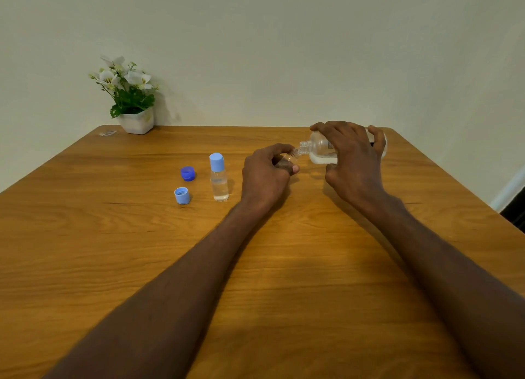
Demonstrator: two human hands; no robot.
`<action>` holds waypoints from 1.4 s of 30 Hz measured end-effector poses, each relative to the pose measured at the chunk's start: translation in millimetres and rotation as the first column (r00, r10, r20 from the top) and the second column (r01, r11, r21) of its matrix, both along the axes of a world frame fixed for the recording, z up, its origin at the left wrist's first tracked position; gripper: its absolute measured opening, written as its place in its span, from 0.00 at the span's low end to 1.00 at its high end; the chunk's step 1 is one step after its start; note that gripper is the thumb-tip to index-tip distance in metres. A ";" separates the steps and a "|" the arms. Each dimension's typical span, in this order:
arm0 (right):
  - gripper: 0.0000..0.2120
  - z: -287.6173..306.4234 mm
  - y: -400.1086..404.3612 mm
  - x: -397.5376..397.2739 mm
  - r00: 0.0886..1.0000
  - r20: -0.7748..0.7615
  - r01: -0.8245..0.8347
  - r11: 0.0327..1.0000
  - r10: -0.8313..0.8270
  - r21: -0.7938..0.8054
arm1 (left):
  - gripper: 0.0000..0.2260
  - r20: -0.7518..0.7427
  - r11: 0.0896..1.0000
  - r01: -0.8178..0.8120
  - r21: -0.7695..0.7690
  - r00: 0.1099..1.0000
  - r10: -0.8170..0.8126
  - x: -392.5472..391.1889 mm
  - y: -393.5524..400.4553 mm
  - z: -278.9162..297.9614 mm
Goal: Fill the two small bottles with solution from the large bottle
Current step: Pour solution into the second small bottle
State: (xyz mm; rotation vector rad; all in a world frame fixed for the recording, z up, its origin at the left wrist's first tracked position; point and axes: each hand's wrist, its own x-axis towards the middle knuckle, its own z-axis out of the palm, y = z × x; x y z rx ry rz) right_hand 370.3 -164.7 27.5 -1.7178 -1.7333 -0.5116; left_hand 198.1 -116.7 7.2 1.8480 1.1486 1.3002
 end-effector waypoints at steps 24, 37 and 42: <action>0.40 -0.4 -0.3 0.2 1.000 -0.007 -0.005 1.000 0.005 -0.006 | 0.20 -0.001 1.000 -0.002 -0.015 1.000 0.002 -0.1 -0.9 0.0; 0.41 -0.1 0.0 0.6 1.000 -0.005 -0.005 1.000 0.005 -0.008 | 0.19 0.006 1.000 -0.002 -0.009 1.000 0.002 -0.1 -2.8 0.5; 0.41 0.1 -0.3 0.1 1.000 -0.008 -0.006 1.000 0.006 -0.012 | 0.20 0.004 1.000 -0.002 -0.006 1.000 0.002 -0.2 -2.5 0.6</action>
